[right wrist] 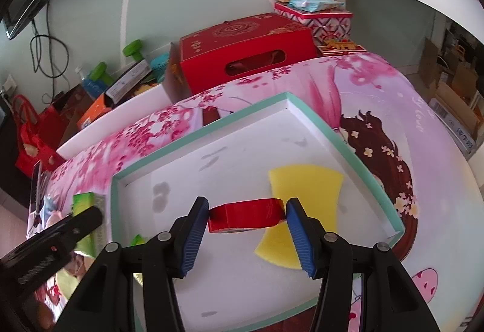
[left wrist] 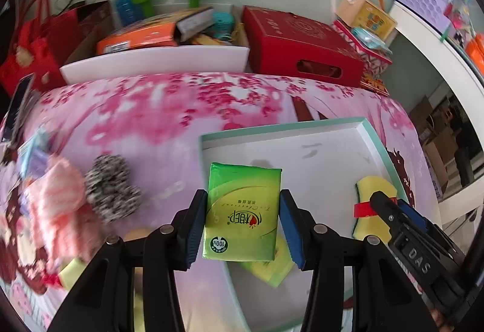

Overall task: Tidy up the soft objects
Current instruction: 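Carry the tape roll and tissue pack into the tray and open both tools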

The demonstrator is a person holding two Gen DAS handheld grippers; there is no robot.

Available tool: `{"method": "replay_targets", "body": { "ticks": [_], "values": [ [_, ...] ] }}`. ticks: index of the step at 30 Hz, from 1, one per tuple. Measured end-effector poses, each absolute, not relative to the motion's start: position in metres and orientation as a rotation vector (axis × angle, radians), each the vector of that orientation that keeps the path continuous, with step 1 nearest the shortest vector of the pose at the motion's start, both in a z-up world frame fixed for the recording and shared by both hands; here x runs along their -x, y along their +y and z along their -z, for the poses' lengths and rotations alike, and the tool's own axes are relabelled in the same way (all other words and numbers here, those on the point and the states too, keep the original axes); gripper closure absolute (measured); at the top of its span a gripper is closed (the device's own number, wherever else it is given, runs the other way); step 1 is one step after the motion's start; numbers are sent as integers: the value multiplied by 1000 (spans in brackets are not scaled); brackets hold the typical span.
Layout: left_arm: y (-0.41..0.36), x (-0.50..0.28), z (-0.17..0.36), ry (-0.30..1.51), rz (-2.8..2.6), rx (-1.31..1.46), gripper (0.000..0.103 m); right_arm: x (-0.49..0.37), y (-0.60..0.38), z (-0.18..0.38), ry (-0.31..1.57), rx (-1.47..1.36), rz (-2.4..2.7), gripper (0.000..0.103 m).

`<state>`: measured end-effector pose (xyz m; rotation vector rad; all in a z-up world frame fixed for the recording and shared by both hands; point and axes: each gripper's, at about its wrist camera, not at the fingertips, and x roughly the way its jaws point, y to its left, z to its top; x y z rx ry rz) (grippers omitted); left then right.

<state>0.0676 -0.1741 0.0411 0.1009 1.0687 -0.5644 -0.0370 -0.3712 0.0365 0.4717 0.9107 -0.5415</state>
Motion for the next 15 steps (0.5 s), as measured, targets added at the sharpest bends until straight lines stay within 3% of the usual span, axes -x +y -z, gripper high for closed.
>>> {"method": "replay_targets", "body": {
  "ticks": [12,15],
  "values": [
    [-220,-70,-21,1007,643,-128,54,34,-371,-37,895,-439,583,48],
    [-217,-73,-20,1021,632,-117,42,34,-370,-37,912,-428,586,47]
  ]
}}
